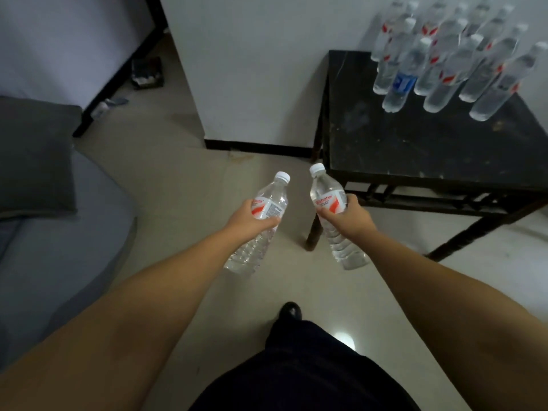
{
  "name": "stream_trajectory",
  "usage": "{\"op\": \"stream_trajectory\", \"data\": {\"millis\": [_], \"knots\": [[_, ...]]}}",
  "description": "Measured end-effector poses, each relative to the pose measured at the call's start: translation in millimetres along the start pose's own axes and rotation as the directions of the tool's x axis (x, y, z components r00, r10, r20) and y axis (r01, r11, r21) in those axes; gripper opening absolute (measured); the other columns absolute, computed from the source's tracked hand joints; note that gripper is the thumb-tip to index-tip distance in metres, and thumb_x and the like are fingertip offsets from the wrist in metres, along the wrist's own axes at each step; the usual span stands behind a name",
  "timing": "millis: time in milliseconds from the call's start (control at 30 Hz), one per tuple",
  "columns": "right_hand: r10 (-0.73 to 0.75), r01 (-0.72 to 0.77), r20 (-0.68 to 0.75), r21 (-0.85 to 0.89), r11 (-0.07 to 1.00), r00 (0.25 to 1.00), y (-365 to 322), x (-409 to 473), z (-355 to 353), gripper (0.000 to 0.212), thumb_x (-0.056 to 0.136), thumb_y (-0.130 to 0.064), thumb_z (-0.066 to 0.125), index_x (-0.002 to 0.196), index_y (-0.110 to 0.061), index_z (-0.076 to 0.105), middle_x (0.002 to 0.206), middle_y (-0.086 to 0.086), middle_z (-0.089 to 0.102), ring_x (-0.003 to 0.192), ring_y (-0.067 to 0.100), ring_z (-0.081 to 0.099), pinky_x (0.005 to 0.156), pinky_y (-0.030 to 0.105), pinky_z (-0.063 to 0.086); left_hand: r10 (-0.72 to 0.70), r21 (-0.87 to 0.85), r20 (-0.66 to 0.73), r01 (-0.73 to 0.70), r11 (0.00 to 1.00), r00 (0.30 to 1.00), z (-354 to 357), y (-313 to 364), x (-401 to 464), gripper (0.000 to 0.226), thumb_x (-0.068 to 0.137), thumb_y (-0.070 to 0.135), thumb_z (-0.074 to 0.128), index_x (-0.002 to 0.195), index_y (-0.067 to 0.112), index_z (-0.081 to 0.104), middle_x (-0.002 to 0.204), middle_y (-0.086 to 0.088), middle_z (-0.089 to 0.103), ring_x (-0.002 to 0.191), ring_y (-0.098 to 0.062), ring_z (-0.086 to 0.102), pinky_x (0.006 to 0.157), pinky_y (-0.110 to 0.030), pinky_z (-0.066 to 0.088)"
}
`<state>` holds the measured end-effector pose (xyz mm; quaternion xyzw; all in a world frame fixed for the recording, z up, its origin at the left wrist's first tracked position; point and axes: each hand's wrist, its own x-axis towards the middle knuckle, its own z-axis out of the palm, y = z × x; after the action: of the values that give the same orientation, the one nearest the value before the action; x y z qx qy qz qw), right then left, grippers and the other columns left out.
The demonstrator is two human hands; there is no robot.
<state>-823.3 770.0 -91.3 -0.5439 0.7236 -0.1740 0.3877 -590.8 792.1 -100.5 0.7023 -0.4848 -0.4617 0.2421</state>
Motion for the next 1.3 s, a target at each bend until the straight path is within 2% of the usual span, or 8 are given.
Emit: {"op": "stream_trajectory", "data": {"millis": [167,367,567,733,900,1067,1233,1300], "knots": [[0.001,-0.001,-0.015,0.017,1.000,1.000,-29.2,79.0,-40.1,0.078,0.078,-0.064,0.063,0.136,-0.019,0.038,0.121,0.005,0.060,0.101,0.022,0.061,0.088,0.039,0.049,0.020,0.005,-0.006,-0.020,1.000,1.000,-0.9,63.5,76.9,0.065,0.074,0.041,0.076,0.130,0.023,0.048,0.119,0.007,0.059,0.100,-0.014,0.059,0.080,-0.026,0.042],[0.034,-0.029,-0.047,0.097,0.995,0.998,-42.0,145.1,-67.8,0.077,0.079,-0.060,0.066,0.137,-0.018,0.037,0.124,0.006,0.059,0.107,0.025,0.061,0.092,0.040,0.050,0.026,0.021,0.028,-0.026,0.999,0.999,6.8,113.2,147.6,0.066,0.071,0.043,0.077,0.128,0.023,0.049,0.118,0.003,0.063,0.099,-0.018,0.064,0.087,-0.036,0.053],[0.084,-0.072,-0.057,0.179,0.981,0.995,-40.9,195.6,-85.1,0.075,0.079,-0.058,0.067,0.135,-0.019,0.037,0.122,0.005,0.059,0.107,0.024,0.061,0.095,0.043,0.051,0.063,0.063,0.104,-0.070,0.996,0.993,13.3,149.1,202.6,0.066,0.076,0.040,0.076,0.131,0.023,0.045,0.118,0.004,0.060,0.099,-0.018,0.063,0.080,-0.035,0.054],[0.127,-0.106,-0.093,0.202,0.974,0.987,-53.4,243.2,-92.4,0.075,0.078,-0.059,0.067,0.135,-0.020,0.037,0.122,0.003,0.059,0.108,0.024,0.061,0.097,0.046,0.051,0.095,0.062,0.150,-0.105,0.993,0.984,11.4,175.4,261.2,0.065,0.077,0.038,0.076,0.131,0.022,0.043,0.115,0.003,0.058,0.095,-0.016,0.061,0.080,-0.033,0.052],[0.215,-0.179,-0.152,0.222,0.959,0.965,-79.4,305.0,-89.5,0.075,0.076,-0.061,0.067,0.133,-0.021,0.039,0.116,0.001,0.060,0.104,0.022,0.061,0.095,0.044,0.051,0.110,0.074,0.245,-0.131,0.989,0.963,-0.3,207.5,334.5,0.065,0.079,0.032,0.075,0.132,0.018,0.040,0.116,0.003,0.055,0.086,-0.010,0.058,0.064,-0.023,0.045],[0.258,-0.194,-0.199,0.292,0.936,0.945,-122.1,372.1,-91.5,0.076,0.076,-0.061,0.068,0.134,-0.020,0.040,0.116,0.002,0.060,0.104,0.021,0.061,0.092,0.040,0.051,0.137,0.126,0.299,-0.182,0.975,0.944,-30.9,245.7,420.8,0.070,0.075,0.037,0.077,0.132,0.020,0.041,0.124,0.000,0.057,0.101,-0.017,0.060,0.083,-0.031,0.049],[0.256,-0.162,-0.258,0.337,0.927,0.932,-151.7,424.4,-101.3,0.075,0.077,-0.059,0.068,0.134,-0.020,0.040,0.112,-0.002,0.058,0.102,0.017,0.059,0.084,0.032,0.046,0.153,0.165,0.313,-0.213,0.963,0.937,-42.7,285.5,485.3,0.066,0.078,0.035,0.076,0.131,0.015,0.042,0.114,0.003,0.053,0.095,-0.015,0.054,0.077,-0.028,0.042],[0.274,-0.170,-0.276,0.348,0.922,0.921,-156.3,443.2,-106.3,0.074,0.077,-0.058,0.068,0.133,-0.019,0.041,0.113,-0.002,0.059,0.102,0.017,0.059,0.084,0.031,0.047,0.156,0.172,0.323,-0.220,0.960,0.933,-38.2,296.9,506.7,0.063,0.079,0.034,0.075,0.129,0.014,0.043,0.111,0.001,0.054,0.091,-0.015,0.054,0.069,-0.024,0.043]]}}
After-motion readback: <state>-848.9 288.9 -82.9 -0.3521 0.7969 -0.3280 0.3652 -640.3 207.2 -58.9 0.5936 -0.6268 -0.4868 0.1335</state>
